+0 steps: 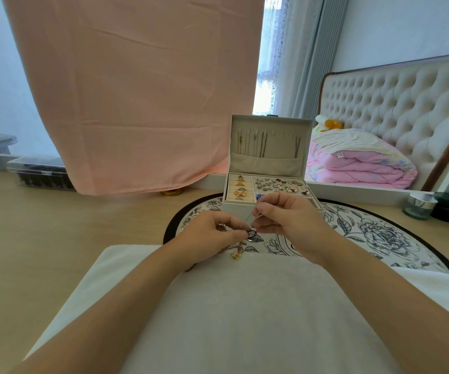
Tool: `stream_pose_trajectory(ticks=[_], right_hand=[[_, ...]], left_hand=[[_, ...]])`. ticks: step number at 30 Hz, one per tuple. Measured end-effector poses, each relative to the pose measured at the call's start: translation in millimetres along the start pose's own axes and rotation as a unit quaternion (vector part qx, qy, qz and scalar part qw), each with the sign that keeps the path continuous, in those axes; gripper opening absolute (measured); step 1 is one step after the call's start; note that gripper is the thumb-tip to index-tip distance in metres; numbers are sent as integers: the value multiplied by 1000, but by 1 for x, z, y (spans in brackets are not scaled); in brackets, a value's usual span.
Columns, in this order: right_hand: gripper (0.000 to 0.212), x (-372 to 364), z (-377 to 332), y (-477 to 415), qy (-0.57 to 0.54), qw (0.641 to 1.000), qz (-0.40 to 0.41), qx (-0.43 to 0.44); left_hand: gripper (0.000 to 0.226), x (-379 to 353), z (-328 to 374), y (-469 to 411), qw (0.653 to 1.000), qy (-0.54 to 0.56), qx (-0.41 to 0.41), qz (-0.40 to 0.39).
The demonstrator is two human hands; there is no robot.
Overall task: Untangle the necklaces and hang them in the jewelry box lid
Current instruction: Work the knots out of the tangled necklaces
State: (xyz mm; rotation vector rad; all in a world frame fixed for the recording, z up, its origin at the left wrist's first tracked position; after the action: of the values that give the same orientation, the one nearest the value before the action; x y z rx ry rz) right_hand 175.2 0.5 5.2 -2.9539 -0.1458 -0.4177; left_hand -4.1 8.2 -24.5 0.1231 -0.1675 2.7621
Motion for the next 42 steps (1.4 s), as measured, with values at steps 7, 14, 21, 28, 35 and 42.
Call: stream_pose_trajectory(ticks=[7,14,21,28,35,42], right_hand=[[12,-2,-3,1,102,994,16,34],[11,-7,-5,2,75,996,-13,41],[12,-8,-7,3,83,995,-17,59],[10,-7,-9,3,108,989,-33,92],[24,-3,-7,3,274,953,-35,126],[12,-4,-4,1,520,840,42,148]], left_hand=[[14,3,-1,0,997,67,33,23],[13,0,0,0,983,154,92,-33],[15,0,0,2,980,135,133,-58],[11,-11,5,3,994,48,77,-54],[4,-6,4,1,999,11,32,-1],[9,-9,4,-2,997,-42,-26,52]])
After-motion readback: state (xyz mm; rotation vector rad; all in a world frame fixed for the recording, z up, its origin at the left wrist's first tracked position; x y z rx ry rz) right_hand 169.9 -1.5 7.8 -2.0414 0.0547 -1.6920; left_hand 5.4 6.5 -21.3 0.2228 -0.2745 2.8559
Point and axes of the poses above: each hand's wrist, its own y-axis away from the middle knuckle, its own x-axis out of the back of the hand, z = x × y, the point moved 3 cm from there along -y, towards the middle knuckle, and after that the axes turned 14 degrees about y, right-handed, at the moved point
